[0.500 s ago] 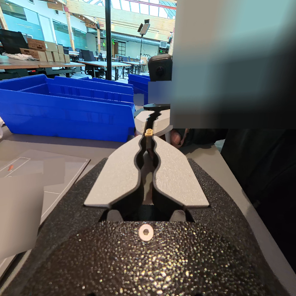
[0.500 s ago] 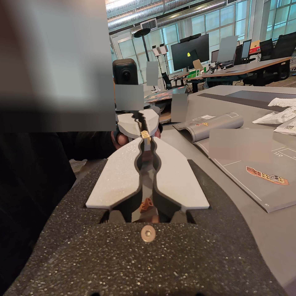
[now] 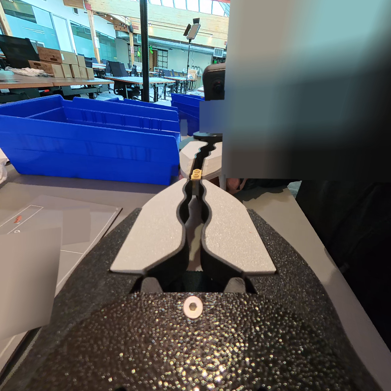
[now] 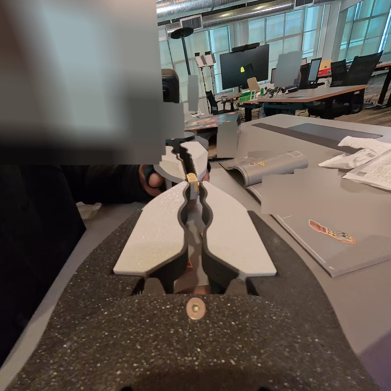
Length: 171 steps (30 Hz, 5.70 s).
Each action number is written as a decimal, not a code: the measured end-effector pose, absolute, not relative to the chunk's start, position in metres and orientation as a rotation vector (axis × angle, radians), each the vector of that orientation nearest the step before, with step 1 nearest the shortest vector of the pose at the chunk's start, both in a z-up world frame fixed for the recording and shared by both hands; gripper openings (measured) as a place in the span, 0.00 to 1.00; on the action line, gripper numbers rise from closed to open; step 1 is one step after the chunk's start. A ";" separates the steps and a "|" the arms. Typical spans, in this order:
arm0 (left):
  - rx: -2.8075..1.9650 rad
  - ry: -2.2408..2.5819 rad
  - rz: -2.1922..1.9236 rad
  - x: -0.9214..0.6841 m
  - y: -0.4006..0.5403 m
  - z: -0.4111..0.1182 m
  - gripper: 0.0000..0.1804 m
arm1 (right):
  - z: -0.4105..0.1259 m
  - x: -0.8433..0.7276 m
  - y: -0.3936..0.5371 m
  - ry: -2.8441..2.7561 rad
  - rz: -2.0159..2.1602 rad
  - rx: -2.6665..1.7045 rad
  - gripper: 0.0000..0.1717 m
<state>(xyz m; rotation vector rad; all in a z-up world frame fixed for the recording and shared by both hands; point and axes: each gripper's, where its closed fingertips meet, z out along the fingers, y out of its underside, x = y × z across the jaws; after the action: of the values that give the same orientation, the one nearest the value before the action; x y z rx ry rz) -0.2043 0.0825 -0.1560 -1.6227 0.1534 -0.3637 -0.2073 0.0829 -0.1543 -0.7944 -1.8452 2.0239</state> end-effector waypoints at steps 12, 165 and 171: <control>-1.687 0.197 -0.348 -0.198 0.086 -0.168 0.14 | -0.149 -0.201 0.085 -1.828 1.831 -0.528 0.04; -2.018 0.078 -0.083 -0.263 0.066 -0.216 0.00 | -0.236 -0.210 0.105 -2.331 1.397 -1.167 0.00; -2.023 0.069 -0.089 -0.264 0.067 -0.217 0.00 | -0.235 -0.209 0.104 -2.330 1.389 -1.139 0.00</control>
<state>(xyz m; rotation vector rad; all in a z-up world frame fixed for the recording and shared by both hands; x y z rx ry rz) -0.2644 0.0665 -0.2169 -2.0234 0.0692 -0.0893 -0.2093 0.1040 -0.2355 -1.1386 -2.3298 1.3888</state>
